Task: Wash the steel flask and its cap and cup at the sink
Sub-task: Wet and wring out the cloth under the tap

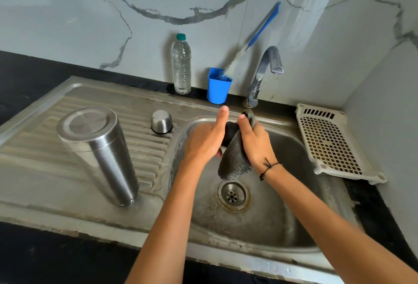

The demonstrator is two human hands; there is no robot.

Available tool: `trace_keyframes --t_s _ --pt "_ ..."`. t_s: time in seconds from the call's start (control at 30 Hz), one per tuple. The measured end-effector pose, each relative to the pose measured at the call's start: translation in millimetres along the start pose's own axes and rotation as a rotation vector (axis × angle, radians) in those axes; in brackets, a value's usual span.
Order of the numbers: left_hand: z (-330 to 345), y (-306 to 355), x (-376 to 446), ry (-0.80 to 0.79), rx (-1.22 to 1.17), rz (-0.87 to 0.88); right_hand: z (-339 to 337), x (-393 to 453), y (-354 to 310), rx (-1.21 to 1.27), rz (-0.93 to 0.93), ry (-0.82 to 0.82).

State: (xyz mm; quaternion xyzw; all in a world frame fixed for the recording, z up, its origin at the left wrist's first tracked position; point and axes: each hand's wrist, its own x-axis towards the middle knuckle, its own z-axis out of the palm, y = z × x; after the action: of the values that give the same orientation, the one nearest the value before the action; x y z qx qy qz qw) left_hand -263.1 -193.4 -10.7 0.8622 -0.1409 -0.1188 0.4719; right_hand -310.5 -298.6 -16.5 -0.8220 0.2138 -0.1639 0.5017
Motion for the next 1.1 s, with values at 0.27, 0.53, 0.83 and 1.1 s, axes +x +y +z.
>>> trace_keyframes --t_s 0.27,0.53,0.83,1.1 --pt "3 0 3 0.082 -0.111 -0.004 5 -12 3 -0.170 -0.361 0.095" --pt "13 -13 3 0.414 0.245 0.671 -10 0 -8 0.545 0.406 -0.277" --pt "2 -4 -2 -0.052 0.027 0.074 -3 4 6 0.144 0.167 -0.047" --pt "8 -5 4 0.045 -0.080 0.102 2 -4 8 -0.250 -0.342 0.060"
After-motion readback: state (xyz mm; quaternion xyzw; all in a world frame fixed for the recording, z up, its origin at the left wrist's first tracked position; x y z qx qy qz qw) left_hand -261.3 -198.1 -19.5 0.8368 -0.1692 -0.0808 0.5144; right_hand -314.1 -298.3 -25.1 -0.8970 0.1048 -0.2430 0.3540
